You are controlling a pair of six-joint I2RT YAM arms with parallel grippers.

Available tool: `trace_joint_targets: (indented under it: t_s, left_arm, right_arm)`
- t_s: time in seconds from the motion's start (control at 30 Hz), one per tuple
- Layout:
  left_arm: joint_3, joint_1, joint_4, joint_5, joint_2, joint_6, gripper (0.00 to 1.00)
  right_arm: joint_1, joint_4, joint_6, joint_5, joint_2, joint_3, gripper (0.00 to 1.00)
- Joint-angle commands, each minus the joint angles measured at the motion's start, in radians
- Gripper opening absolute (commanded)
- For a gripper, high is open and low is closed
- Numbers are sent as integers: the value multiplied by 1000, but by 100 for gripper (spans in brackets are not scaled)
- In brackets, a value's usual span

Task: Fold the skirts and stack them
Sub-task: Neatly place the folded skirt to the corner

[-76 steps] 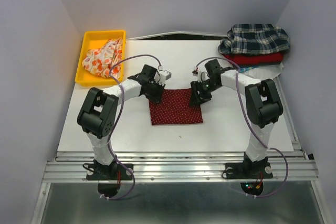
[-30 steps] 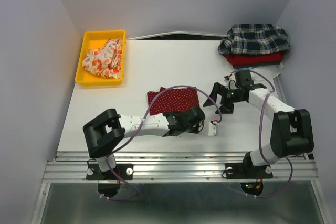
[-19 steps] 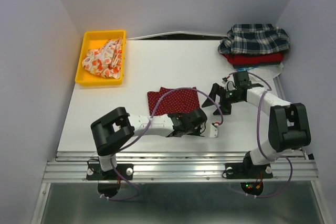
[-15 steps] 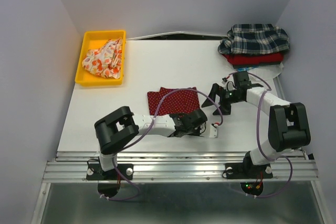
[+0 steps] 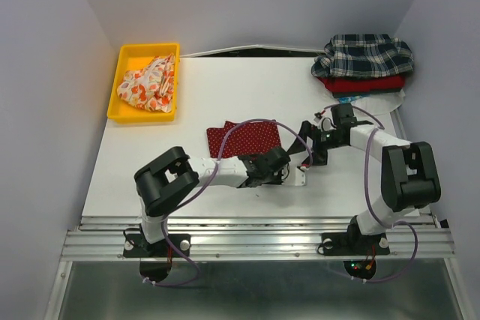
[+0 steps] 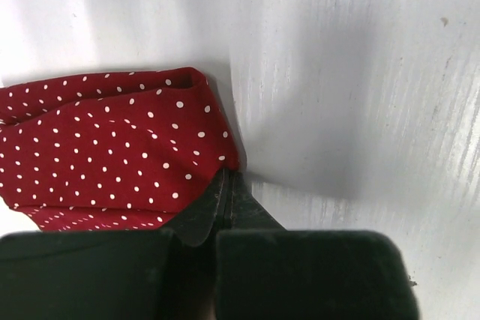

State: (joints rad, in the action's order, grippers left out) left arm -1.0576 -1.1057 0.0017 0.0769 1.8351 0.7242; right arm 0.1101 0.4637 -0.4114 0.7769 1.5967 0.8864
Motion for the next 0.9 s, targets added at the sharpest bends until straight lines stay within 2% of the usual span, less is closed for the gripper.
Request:
trace_joint_targets:
  t_s: [0.0,0.33,0.63,0.83,0.87]
  left_arm:
    - [-50,1,-21,-69,-103,-16,0]
    - [-119,50,-65,-206,-145,-69,0]
    - [-136,66,-75,-261,-142,-69,0]
    - [-122,66,-75,-292,-161,-62,0]
    - [-114,66,-72,-301,-172,-60,0]
  right_arm:
    - [-7,-46,5,65,23,5,100]
    - [13,-241,-61,137,112,-50,100]
    - [106,-419,-155,189,196,-53,100]
    - [146,-523,-198,257,327,-29,92]
    - [146,-548,-214,275,366,-20,87]
